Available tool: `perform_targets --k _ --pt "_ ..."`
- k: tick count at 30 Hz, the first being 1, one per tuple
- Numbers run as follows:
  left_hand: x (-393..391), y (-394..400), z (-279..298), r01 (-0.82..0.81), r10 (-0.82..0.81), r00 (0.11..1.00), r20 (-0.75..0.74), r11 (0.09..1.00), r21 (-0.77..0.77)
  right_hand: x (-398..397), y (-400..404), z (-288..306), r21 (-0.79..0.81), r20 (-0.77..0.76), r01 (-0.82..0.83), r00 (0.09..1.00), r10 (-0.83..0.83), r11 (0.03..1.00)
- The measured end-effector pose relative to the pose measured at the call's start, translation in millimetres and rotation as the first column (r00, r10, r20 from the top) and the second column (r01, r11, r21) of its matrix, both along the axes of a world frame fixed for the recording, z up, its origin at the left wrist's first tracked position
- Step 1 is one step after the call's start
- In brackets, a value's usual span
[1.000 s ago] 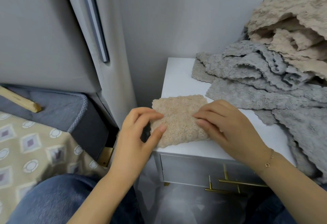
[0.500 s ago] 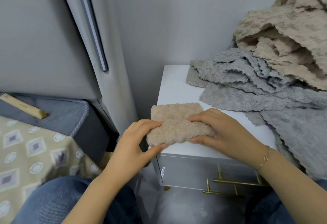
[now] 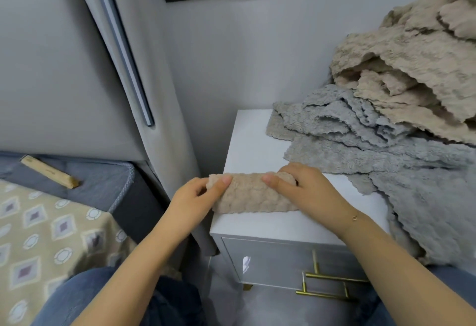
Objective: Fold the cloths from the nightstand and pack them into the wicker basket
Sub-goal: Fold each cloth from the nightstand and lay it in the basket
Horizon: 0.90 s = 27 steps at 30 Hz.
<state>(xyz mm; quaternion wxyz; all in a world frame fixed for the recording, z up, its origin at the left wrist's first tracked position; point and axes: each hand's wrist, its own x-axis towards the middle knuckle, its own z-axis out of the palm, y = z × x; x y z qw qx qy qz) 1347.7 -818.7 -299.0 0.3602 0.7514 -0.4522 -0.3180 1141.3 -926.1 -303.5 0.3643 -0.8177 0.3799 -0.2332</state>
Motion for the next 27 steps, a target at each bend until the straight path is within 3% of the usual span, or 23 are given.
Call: perform_targets --k 5,9,14,17,20,23,25,27 --pt "-3.2 -17.9 11.8 -0.101 0.098 0.995 0.03 0.988 0.121 10.2 -4.8 -4.7 -0.096 -0.079 0.163 0.982 -0.171 0.982" --pt "-5.4 -22.6 26.1 -0.045 0.061 0.997 -0.048 0.957 0.287 16.6 -3.7 -11.1 -0.228 -0.112 0.222 0.961 -0.252 0.948" --pt "-4.8 -20.0 28.1 -0.057 0.085 0.99 -0.112 0.971 0.232 17.5 -5.6 -11.7 -0.275 -0.114 0.214 0.961 -0.253 0.937" --pt "-8.9 -18.5 29.1 -0.055 0.103 0.962 -0.253 0.98 0.19 15.0 -5.7 -8.1 -0.253 -0.15 0.184 0.962 -0.227 0.95" --pt "-14.7 -19.4 33.8 -0.07 0.103 0.912 -0.396 0.993 0.097 6.8 -11.9 -4.9 -0.151 -0.081 0.177 0.978 -0.191 0.973" --pt "-22.1 -24.6 43.9 -0.028 0.036 0.909 -0.416 0.999 0.027 -6.5 -16.6 8.1 0.14 0.095 0.124 0.986 -0.138 0.982" --pt "-28.0 -29.1 52.6 0.028 -0.034 0.908 -0.417 0.999 -0.021 -18.0 -16.0 21.9 0.356 0.18 0.006 0.981 -0.075 0.935" --pt "-35.4 -34.0 62.1 0.086 -0.105 0.894 -0.435 0.994 -0.063 -31.2 -15.2 32.0 0.471 0.215 -0.115 0.977 0.013 0.874"
